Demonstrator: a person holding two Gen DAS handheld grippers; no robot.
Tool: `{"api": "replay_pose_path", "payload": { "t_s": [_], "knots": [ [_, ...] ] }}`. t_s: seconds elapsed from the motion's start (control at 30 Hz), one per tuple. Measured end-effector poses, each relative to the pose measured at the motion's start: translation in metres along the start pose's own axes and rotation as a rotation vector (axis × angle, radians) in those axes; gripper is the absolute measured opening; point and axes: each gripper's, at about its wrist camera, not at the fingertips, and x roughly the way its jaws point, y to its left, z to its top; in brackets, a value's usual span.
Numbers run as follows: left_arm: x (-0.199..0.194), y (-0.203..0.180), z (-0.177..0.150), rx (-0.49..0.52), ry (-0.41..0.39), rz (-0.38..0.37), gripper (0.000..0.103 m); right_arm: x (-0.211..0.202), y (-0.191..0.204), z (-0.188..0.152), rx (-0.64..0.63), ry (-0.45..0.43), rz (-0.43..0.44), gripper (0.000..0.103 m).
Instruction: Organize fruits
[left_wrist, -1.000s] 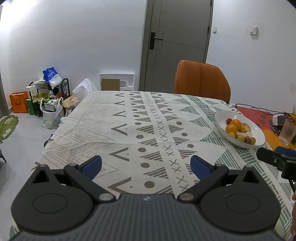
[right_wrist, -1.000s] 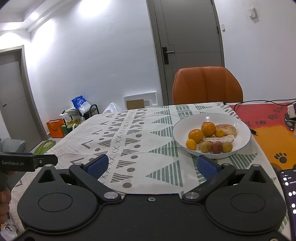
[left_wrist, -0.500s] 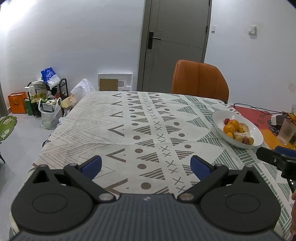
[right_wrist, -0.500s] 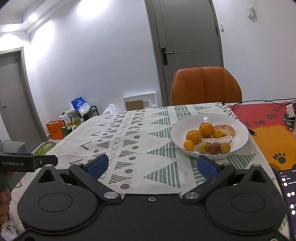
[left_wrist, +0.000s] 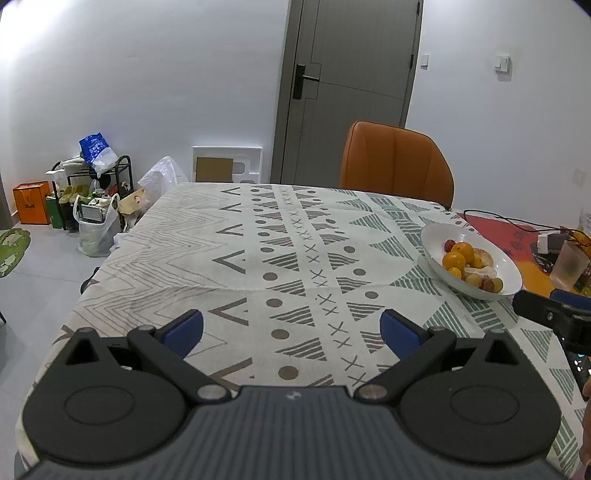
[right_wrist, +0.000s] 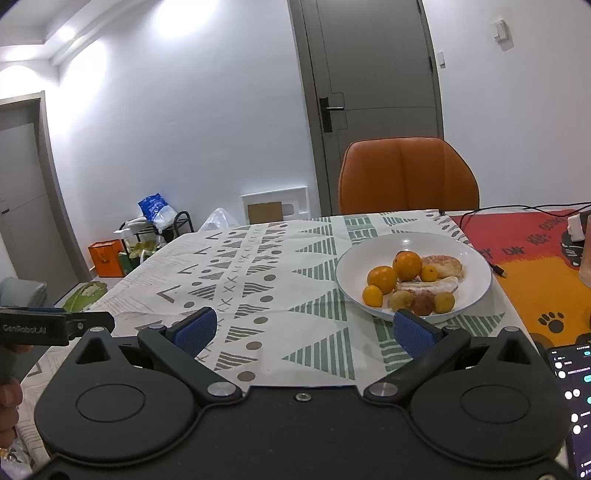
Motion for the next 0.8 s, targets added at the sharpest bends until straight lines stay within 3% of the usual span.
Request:
{"api": "replay_pose_path", "payload": {
  "t_s": [0.8],
  "knots": [
    [-0.0018,-0.0005,0.0013,0.0,0.001,-0.004,0.101,-0.0017,-0.0034,0.0004,0.001,-0.008,-0.005,0.103]
  ]
}}
